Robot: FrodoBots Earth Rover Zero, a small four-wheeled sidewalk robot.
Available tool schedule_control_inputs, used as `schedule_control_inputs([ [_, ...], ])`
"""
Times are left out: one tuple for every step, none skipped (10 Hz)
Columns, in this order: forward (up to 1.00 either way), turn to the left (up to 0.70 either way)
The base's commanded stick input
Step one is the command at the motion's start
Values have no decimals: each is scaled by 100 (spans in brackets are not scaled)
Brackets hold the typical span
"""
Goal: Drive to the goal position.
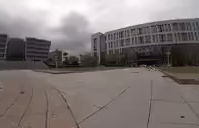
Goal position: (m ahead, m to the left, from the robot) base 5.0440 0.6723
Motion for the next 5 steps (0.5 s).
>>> schedule_control_inputs([
  [70, 0],
  [70, 0],
  [70, 0],
  [70, 0],
  [70, 0],
])
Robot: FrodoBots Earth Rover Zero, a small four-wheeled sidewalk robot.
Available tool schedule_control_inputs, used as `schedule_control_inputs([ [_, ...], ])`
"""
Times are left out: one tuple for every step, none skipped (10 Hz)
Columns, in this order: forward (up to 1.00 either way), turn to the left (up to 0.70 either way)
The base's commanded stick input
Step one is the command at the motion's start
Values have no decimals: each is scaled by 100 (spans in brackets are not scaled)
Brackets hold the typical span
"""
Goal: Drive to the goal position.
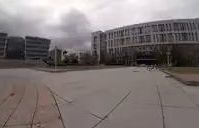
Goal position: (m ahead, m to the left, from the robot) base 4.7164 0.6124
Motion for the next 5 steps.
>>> schedule_control_inputs([
  [70, 0],
  [70, 0],
  [70, 0],
  [70, 0],
  [70, 0],
])
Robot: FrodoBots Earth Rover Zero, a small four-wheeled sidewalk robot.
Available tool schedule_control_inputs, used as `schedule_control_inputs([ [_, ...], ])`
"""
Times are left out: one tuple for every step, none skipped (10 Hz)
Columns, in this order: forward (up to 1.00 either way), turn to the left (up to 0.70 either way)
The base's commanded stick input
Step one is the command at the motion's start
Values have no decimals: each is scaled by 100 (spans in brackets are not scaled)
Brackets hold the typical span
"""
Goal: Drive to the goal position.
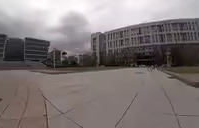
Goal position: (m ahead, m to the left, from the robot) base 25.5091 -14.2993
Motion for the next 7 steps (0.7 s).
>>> schedule_control_inputs([
  [70, 0],
  [70, 0],
  [70, 0],
  [70, 0],
  [70, 0],
  [70, 0],
  [70, 0],
])
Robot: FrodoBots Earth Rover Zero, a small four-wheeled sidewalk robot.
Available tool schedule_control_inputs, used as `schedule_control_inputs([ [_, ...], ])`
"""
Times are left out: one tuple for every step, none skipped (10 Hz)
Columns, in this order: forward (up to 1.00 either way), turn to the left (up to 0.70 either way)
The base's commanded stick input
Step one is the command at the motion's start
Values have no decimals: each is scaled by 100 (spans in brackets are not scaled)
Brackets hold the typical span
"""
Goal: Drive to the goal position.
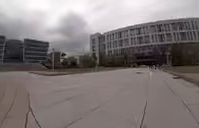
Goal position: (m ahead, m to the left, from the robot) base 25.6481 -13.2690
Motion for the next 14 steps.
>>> schedule_control_inputs([
  [70, 0],
  [70, 0],
  [70, -13],
  [70, -35],
  [70, -35],
  [70, -35],
  [70, -34],
  [70, -2],
  [70, 0],
  [70, 0],
  [70, 0],
  [70, 0],
  [70, 0],
  [70, 0],
])
